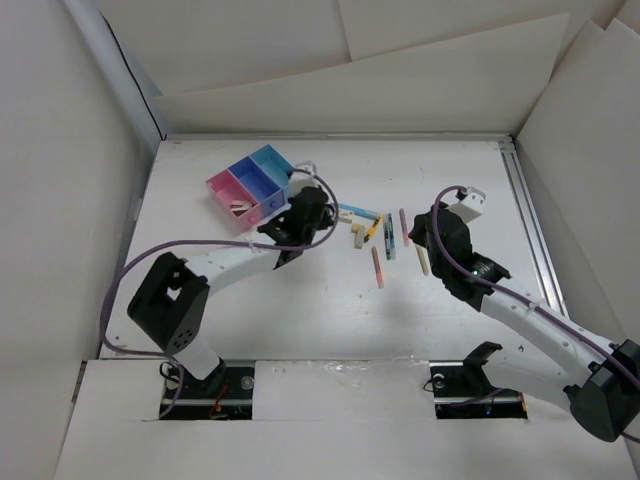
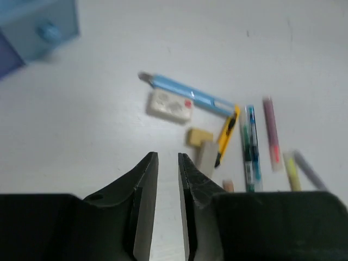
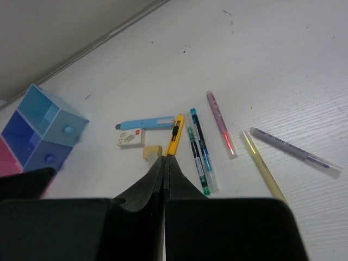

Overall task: Sort the stationery into containers
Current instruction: Place the stationery in the storage box, then pick up the stationery from the center of the board, then place the stationery in the storage box.

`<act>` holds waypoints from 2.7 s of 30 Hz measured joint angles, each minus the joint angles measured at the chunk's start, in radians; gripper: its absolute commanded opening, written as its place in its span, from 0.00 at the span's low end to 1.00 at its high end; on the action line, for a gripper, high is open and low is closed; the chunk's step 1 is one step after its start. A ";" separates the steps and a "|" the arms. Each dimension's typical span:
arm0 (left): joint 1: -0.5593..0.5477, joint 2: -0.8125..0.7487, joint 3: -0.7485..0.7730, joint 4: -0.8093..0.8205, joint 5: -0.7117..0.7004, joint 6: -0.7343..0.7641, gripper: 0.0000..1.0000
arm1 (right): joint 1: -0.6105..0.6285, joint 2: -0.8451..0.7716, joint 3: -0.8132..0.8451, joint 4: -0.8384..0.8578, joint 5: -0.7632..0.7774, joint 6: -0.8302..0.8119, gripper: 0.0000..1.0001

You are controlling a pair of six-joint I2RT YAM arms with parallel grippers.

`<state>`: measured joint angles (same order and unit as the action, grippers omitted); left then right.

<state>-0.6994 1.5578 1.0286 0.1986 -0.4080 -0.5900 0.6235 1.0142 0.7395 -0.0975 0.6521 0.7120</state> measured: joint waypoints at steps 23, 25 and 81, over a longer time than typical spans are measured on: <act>-0.156 0.420 0.227 -0.038 0.145 0.152 0.39 | 0.000 -0.016 0.000 -0.008 0.056 0.026 0.37; -0.157 0.441 0.232 -0.041 0.145 0.157 0.39 | 0.000 -0.019 0.000 -0.008 0.056 0.026 0.37; 0.451 -0.019 0.063 -0.148 -0.062 -0.196 0.00 | 0.000 -0.013 0.006 -0.008 -0.022 0.017 0.39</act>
<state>-0.2485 1.5387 1.0916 0.0502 -0.4702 -0.7864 0.6235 1.0012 0.7452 -0.1055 0.6300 0.7288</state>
